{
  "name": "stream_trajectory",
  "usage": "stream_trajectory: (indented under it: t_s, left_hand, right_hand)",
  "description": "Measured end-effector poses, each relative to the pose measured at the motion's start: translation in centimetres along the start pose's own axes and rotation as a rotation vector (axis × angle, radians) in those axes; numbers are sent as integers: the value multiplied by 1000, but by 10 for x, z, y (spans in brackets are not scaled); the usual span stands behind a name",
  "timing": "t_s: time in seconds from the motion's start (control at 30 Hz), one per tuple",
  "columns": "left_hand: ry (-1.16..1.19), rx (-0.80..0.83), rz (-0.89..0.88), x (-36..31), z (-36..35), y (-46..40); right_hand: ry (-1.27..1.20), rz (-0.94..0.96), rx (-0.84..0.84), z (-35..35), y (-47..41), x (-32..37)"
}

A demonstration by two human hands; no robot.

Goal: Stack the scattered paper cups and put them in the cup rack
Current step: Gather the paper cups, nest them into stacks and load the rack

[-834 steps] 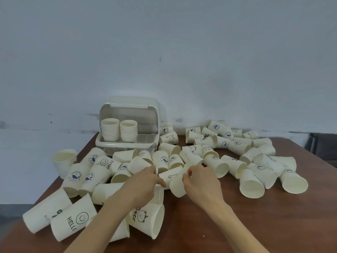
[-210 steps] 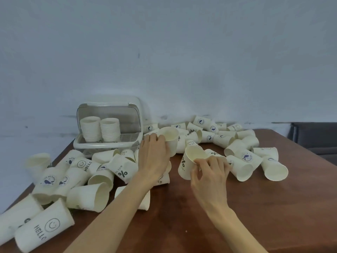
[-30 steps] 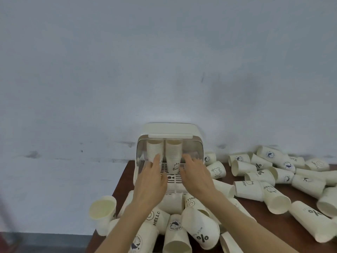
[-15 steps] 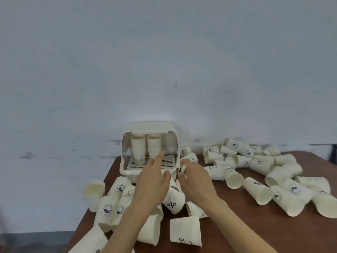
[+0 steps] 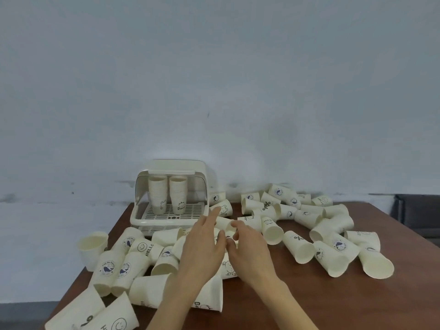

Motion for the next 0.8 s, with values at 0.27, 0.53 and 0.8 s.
stream_trajectory:
  t_s: [0.27, 0.53, 0.8]
  left_hand:
    - [-66, 22, 43, 14, -20, -3]
    - [-73, 79, 76, 17, -45, -2]
    - [-76, 150, 39, 9, -81, 0]
  right_hand:
    - [42, -74, 36, 4, 2, -43]
    - [82, -148, 46, 10, 9, -86]
    - [123, -249, 57, 18, 28, -130]
Point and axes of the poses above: each hand's wrist, its own y-axis away from the middle knuckle, its own z-axis out of the back of the hand, x = y × z, the point moved 5 cm from there along -y, towards the middle knuckle, and after that the axes turned 4 degrees about z, right-handed, at the moved point
